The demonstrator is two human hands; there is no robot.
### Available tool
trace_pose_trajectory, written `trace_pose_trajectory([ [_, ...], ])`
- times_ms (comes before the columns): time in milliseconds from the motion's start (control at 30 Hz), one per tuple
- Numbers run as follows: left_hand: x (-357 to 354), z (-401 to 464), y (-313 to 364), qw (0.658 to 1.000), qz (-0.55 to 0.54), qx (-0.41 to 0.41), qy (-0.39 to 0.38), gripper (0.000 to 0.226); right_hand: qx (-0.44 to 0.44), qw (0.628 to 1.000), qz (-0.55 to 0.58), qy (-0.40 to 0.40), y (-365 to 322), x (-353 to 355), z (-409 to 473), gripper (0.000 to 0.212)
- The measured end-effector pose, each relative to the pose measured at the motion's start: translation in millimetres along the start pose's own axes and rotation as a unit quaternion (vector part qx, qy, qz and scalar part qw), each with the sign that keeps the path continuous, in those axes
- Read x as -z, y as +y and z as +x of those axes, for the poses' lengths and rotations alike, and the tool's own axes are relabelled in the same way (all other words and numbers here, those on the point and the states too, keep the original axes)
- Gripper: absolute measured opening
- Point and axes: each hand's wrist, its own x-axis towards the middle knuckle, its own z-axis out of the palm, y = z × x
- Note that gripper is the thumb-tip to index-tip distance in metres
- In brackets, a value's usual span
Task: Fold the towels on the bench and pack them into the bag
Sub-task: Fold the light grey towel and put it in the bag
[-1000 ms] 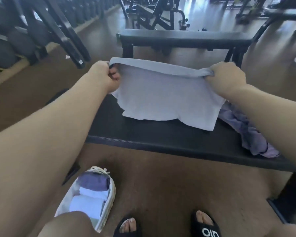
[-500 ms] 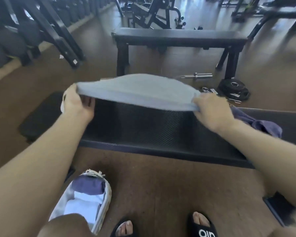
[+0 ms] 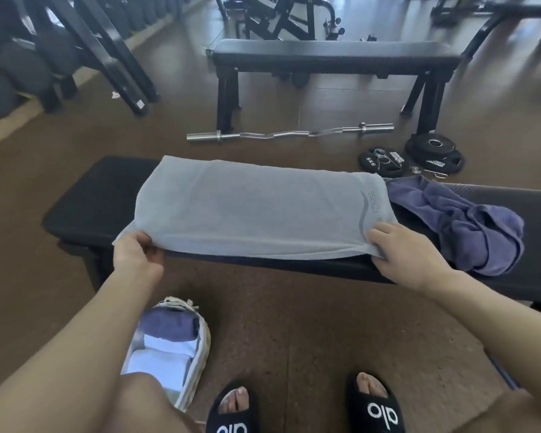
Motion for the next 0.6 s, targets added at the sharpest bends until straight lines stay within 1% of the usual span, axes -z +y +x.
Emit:
trace_pose_trajectory([
  [100, 9, 7, 3, 0.999, 0.032, 0.010, 0.015, 0.037, 0.013, 0.999, 0.028, -0.006, 0, 2, -4, 0.025],
  [167, 16, 18, 8, 0.998, 0.053, 0.008, 0.037, 0.035, 0.032, 0.999, 0.002, -0.016, -2, 2, -6, 0.020],
  [267, 26, 31, 15, 0.995, 0.075, 0.008, 0.071, 0.035, 0.040, 0.998, -0.040, -0.026, -6, -1, -4, 0.015],
  [400, 32, 36, 23, 0.990, 0.090, -0.002, 0.112, 0.042, 0.053, 0.997, -0.053, -0.033, -16, -3, 0, 0.016],
  [467, 35, 35, 31, 0.983, 0.117, 0.001, 0.141, 0.036, 0.049, 0.997, -0.040, -0.034, -21, -6, -1, 0.017],
  [500, 36, 35, 34, 0.981, 0.132, 0.008, 0.142, 0.035, 0.043, 0.998, -0.035, -0.035, -23, -7, -1, 0.015],
  [533, 37, 37, 36, 0.981, 0.139, 0.012, 0.132, 0.040, 0.035, 0.998, -0.034, -0.033, -23, -7, -2, 0.012],
  [567, 37, 40, 37, 0.984, 0.133, 0.013, 0.114, 0.047, 0.028, 0.999, -0.034, -0.028, -23, -6, -2, 0.008],
  [600, 39, 45, 40, 0.987, 0.130, 0.012, 0.095, 0.047, 0.023, 0.999, -0.033, -0.018, -21, -5, -3, 0.007],
])
